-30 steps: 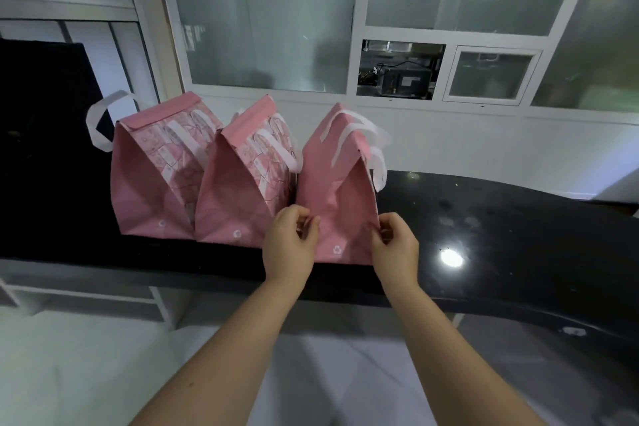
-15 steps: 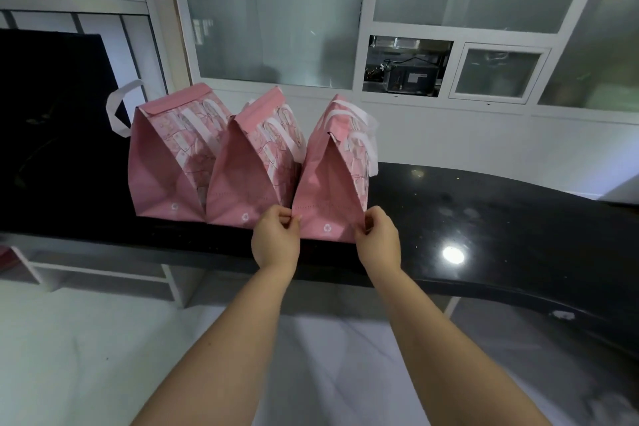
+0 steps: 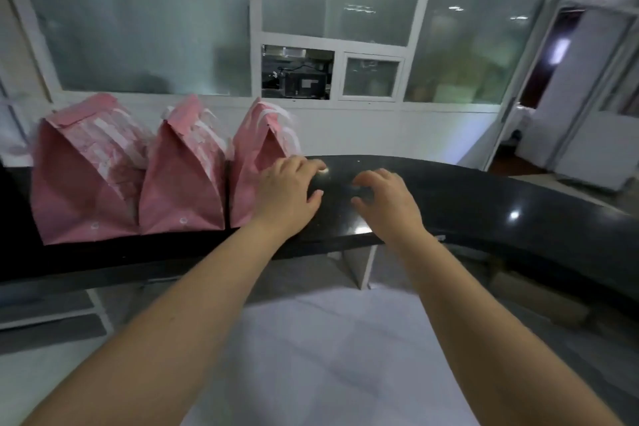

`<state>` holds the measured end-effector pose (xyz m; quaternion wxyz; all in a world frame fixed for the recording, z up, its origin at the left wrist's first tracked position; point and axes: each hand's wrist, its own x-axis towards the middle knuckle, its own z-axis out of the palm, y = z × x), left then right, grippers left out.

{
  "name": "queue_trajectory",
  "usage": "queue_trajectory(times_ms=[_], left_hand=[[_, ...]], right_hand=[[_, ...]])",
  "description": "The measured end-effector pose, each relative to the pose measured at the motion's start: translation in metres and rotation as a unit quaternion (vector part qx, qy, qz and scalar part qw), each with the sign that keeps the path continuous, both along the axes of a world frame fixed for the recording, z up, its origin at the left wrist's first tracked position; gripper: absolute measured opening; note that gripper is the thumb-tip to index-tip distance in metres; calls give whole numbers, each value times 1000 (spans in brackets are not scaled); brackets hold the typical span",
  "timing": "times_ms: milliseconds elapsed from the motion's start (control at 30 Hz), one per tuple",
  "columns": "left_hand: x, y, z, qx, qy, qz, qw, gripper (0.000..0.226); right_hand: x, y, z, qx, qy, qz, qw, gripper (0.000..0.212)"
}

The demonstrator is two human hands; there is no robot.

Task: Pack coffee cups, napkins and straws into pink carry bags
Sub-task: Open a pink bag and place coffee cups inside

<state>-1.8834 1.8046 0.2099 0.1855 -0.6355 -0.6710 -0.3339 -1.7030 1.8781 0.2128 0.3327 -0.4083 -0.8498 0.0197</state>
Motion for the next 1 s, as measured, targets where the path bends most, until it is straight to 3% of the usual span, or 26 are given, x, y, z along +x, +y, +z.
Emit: queue_trajectory(times_ms=[200,400,700,1000], left_hand=[[78,-24,11,-3,42,-133,990,39],[209,-59,22,17,74,-291,954,42],[414,-183,81,79,25,-519,851,43],[612,-385,90,101,34,-674,731,45]], right_hand=[[105,-83,17,5,-49,-155,987,35],[217,-195,35,-2,-51,-294,954,38],[379,-401,88,61,-52,-509,857,38],[506,-642,90,75,-73,-662,742,36]])
